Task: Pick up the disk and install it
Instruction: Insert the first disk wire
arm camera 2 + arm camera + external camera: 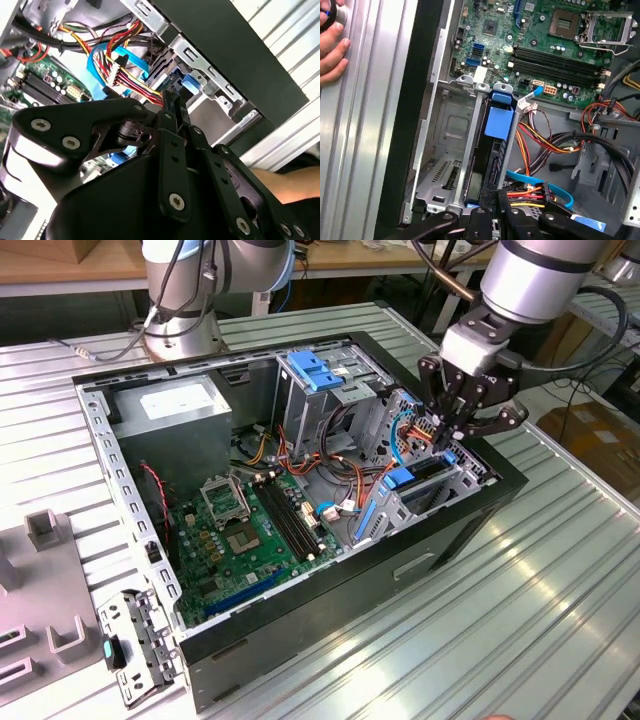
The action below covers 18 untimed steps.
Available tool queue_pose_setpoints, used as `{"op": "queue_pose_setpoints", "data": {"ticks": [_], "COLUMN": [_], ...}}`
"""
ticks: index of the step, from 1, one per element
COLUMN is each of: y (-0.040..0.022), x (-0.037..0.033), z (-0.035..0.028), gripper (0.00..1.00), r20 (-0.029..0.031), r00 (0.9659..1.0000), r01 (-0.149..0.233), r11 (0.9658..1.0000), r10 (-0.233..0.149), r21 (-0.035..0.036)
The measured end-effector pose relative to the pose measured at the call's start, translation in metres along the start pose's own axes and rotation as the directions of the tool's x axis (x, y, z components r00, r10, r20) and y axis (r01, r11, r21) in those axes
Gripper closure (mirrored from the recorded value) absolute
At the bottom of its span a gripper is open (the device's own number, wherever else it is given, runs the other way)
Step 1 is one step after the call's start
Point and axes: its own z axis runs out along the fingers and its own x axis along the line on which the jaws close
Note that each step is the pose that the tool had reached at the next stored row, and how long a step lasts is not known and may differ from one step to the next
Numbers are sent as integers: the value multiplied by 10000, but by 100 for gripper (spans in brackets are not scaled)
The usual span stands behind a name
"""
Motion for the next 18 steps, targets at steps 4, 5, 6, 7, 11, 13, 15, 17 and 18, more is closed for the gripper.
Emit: {"op": "queue_pose_setpoints", "data": {"ticks": [4, 5, 6, 7, 11, 13, 15, 17, 18], "y": [2, 3, 3, 4, 4, 4, 11, 13, 13], "x": [-1, -1, -2, -2, -18, -49, -65, -66, -66], "z": [35, 45, 50, 55, 84, 95, 114, 131, 134], "gripper": [84, 84, 84, 84, 84, 84, 84, 84, 84], "r20": [-66, -89, -100, -111, -144, -145, -144, -149, -149], "r00": [9942, 9899, 9873, 9844, 9768, 9765, 9763, 9762, 9764], "r01": [-1069, -1416, -1587, -1759, -2139, -2152, -2159, -2166, -2157], "r11": [9943, 9899, 9873, 9844, 9768, 9765, 9763, 9762, 9764], "r10": [1069, 1416, 1586, 1758, 2138, 2151, 2158, 2164, 2155], "r21": [-41, -51, -55, -60, -85, -102, -115, -123, -124]}}
